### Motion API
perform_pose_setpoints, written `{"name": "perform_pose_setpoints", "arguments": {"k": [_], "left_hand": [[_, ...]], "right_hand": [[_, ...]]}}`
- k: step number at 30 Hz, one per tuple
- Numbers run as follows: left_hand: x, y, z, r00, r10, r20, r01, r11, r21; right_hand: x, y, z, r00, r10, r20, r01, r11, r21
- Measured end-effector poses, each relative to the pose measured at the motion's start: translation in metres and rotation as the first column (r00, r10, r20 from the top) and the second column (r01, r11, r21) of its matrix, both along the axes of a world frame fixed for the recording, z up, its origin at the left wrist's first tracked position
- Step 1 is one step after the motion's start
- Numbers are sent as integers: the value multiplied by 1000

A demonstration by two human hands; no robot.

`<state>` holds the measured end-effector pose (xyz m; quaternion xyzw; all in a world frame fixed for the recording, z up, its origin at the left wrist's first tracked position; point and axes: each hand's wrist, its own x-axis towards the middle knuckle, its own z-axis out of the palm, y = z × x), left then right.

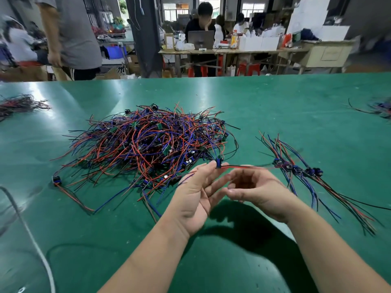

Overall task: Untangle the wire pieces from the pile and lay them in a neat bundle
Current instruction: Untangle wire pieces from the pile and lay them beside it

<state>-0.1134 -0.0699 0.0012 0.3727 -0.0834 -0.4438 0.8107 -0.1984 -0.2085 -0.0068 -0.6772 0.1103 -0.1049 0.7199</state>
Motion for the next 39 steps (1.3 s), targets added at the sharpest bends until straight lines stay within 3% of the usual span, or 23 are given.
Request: {"name": "perform_pose_setpoints", "arguments": {"k": [3,7,12,16,19,21,23,24,27,31,35,37,39], "left_hand": [[-3,-3,-4,994,26,102,-37,994,106],[-11,-6,-9,980,28,199,-72,974,214],[-14,-5,-12,918,-1,396,-53,991,125],[-6,-4,-15,833,-32,552,-71,984,164],[5,-4,-14,878,39,477,-162,962,219],[12,-2,-11,967,120,224,-156,976,151],[20,3,-9,985,168,22,-170,983,75],[25,5,-9,986,164,15,-165,983,79],[25,6,-9,989,26,147,-49,986,157],[9,1,-13,916,-130,379,19,959,282],[6,-3,-20,914,-116,389,-38,930,365],[6,-3,-21,908,-157,388,-12,917,399],[5,-1,-19,888,-236,394,50,902,428]], "right_hand": [[6,13,1,995,-55,87,50,997,50],[11,17,0,971,-197,136,148,941,306],[11,10,4,962,-254,102,182,872,455],[6,0,10,951,-276,137,155,812,562],[-1,-8,14,960,-221,172,81,805,587],[-6,-12,16,974,-116,193,-22,805,593],[-10,-11,17,977,-3,213,-126,799,588],[-11,-10,17,977,31,212,-153,795,587],[-9,-4,17,992,58,109,-108,833,543],[-3,2,13,978,-40,-203,81,977,198],[2,0,2,957,-180,-226,171,983,-61],[4,-3,1,947,-245,-206,232,969,-86],[3,-14,4,914,-360,-186,365,931,-9]]}}
